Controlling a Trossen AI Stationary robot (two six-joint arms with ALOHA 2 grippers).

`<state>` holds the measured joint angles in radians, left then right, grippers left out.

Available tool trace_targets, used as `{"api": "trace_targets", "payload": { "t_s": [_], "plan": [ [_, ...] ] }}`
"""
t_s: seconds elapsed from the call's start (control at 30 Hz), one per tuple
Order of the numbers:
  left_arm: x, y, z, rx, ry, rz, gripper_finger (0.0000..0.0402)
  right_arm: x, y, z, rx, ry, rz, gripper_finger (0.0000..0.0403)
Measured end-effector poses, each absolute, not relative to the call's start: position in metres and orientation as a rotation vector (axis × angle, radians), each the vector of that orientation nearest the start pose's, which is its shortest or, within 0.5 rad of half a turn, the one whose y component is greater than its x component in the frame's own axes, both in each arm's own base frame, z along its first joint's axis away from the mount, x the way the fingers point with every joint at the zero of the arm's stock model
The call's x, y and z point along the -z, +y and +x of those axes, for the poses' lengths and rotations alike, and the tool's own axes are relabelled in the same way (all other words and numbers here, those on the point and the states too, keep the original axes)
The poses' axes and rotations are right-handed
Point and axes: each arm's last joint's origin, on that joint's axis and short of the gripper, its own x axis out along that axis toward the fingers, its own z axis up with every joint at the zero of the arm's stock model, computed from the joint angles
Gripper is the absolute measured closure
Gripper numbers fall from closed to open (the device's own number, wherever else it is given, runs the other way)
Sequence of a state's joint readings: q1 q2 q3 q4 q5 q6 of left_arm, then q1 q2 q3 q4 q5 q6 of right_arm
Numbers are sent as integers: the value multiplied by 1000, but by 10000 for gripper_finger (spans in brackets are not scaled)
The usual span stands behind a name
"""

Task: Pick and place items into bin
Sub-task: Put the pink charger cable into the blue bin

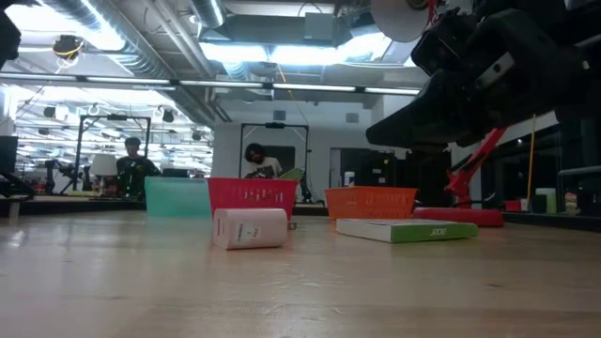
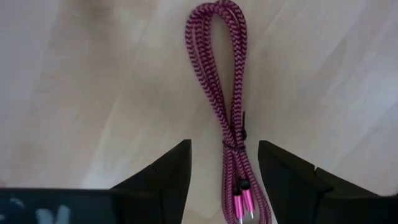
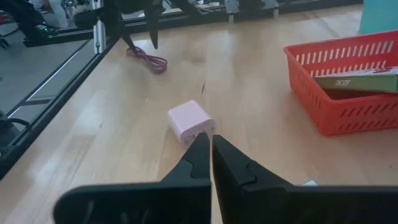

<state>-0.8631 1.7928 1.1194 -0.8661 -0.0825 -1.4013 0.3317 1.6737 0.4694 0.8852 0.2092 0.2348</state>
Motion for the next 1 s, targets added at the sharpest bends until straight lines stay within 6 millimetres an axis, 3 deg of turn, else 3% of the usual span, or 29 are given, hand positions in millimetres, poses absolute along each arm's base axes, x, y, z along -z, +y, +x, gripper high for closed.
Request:
{"api": "trace_targets", "payload": {
  "t_s": [0.4,0.53,0.77,1.0],
  "plan": [
    [-138,-237,207,-434,1472,-320,242,-129,86,269,-84,320,147,402],
    [-137,-238,207,-403,1478,-287,279,-129,86,269,-84,319,147,402],
    [-136,-239,207,-327,1508,-241,382,-129,86,269,-84,319,147,402],
    [-143,-234,206,-258,1517,-174,387,-129,86,269,-83,320,147,402]
  ]
}}
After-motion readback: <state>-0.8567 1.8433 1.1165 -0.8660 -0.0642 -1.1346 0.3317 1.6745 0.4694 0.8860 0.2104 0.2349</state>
